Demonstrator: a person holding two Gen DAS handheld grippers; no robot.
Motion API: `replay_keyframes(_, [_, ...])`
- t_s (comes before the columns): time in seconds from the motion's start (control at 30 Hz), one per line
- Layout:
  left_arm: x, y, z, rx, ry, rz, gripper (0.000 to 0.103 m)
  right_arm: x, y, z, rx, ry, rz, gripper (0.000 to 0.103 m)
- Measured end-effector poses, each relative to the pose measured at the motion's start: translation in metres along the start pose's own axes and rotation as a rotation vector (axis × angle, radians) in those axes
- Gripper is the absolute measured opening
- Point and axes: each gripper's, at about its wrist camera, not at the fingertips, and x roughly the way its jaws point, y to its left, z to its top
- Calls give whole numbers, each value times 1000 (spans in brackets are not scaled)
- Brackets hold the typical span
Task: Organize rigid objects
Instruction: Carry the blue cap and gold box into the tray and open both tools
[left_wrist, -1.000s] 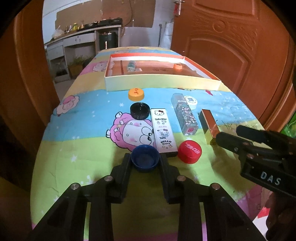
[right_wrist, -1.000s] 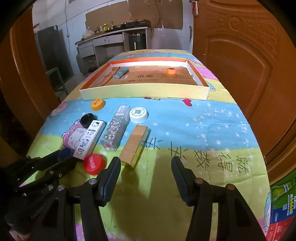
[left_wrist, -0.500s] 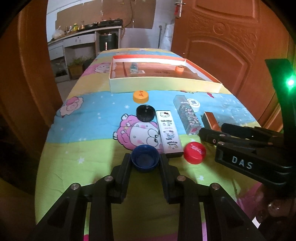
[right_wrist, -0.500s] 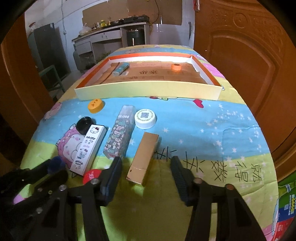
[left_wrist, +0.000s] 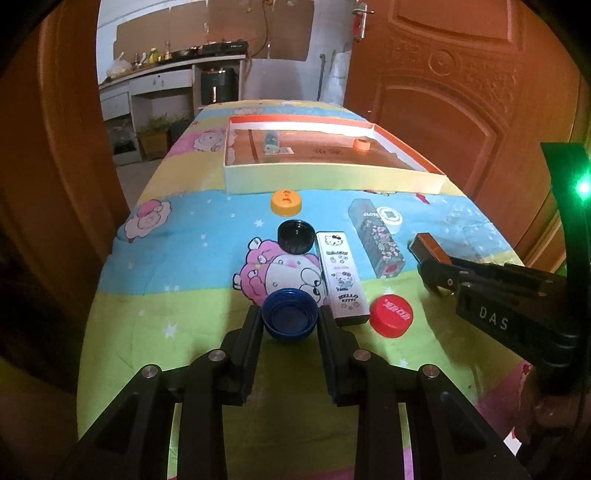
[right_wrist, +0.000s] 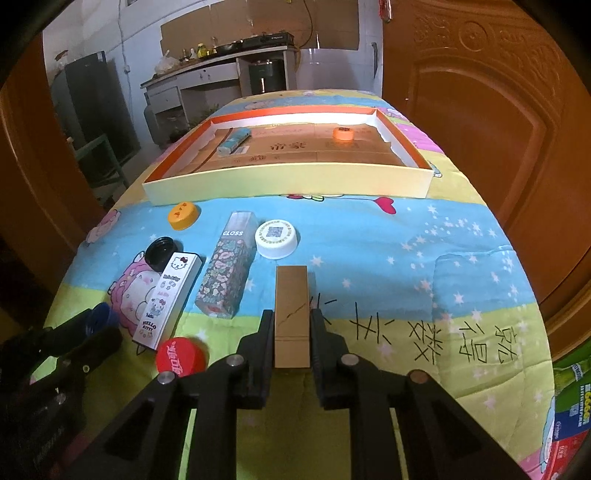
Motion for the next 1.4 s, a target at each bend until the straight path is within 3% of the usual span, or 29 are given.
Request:
replay_keyframes(0.73, [-8, -29, 59, 49, -75, -31, 30, -31, -21, 32, -23, -98, -12, 18])
replay_keyframes(1.0, [-5, -39, 92, 82, -102, -13, 30, -36, -31, 58, -56, -137, -6, 18])
replay_keyframes(1.23, [3, -47, 120, 85, -96, -61, 31, -33, -34, 82, -123, -162, -9, 18])
replay_keyframes(1.4, [13, -51, 139, 101, -95, -67, 31, -27, -43, 101, -124, -154, 43, 18])
